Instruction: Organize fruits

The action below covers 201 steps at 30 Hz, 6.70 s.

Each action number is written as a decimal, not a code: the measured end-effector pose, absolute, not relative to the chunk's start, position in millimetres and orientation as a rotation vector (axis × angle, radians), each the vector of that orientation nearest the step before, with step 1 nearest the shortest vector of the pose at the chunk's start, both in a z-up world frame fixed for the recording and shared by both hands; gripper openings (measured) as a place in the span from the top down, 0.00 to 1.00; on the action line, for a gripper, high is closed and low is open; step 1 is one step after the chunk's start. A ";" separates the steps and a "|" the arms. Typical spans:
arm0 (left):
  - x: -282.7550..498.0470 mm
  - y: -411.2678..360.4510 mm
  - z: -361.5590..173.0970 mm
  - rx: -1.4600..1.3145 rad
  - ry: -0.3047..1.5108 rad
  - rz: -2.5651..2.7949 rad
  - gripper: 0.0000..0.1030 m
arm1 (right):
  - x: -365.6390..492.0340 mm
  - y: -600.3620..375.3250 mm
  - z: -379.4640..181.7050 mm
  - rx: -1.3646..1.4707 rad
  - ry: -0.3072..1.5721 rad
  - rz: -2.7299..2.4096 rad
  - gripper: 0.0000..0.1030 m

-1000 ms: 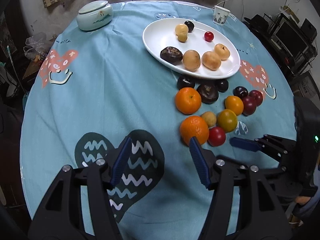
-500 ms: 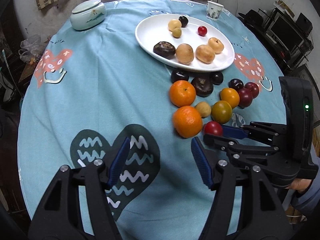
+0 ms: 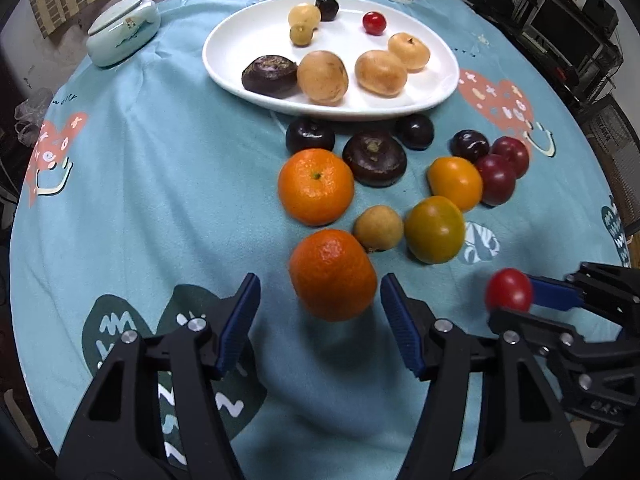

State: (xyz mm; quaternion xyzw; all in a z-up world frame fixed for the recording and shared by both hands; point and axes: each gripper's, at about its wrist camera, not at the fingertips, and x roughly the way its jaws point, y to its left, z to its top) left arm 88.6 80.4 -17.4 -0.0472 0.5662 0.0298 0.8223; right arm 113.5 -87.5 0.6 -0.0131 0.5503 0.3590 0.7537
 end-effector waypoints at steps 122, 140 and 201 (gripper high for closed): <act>60.6 56.8 30.9 -0.118 1.151 0.099 0.23 | 222.4 -114.0 -18.0 -0.388 1.101 0.779 0.43; 115.5 11.1 -1.7 0.059 1.170 0.009 0.38 | 173.6 -147.0 -5.6 -0.168 1.165 0.844 0.62; 102.1 41.0 42.3 -0.019 1.132 0.026 0.61 | 110.9 -83.5 6.9 -0.175 1.203 0.966 0.61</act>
